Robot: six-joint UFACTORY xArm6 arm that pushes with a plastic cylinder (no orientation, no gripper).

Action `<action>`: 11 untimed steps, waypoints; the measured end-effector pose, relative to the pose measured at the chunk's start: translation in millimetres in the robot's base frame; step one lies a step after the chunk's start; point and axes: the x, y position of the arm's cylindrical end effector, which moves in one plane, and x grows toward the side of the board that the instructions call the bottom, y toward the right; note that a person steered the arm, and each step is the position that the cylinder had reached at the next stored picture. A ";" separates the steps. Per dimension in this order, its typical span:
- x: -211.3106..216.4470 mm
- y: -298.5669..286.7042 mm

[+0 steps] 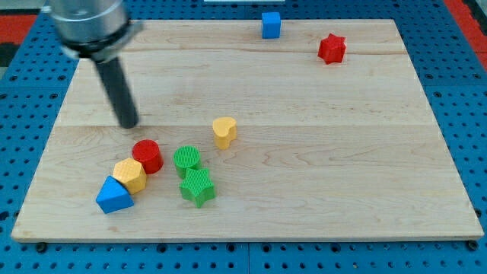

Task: Move the hexagon diagonal to the top right of the triangle

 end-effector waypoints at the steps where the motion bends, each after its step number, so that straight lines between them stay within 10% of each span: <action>1: 68.6 -60.7; 4: 171.9 -21.0; 6: 139.3 55.1; 9: 166.5 42.0; 11: 100.9 24.4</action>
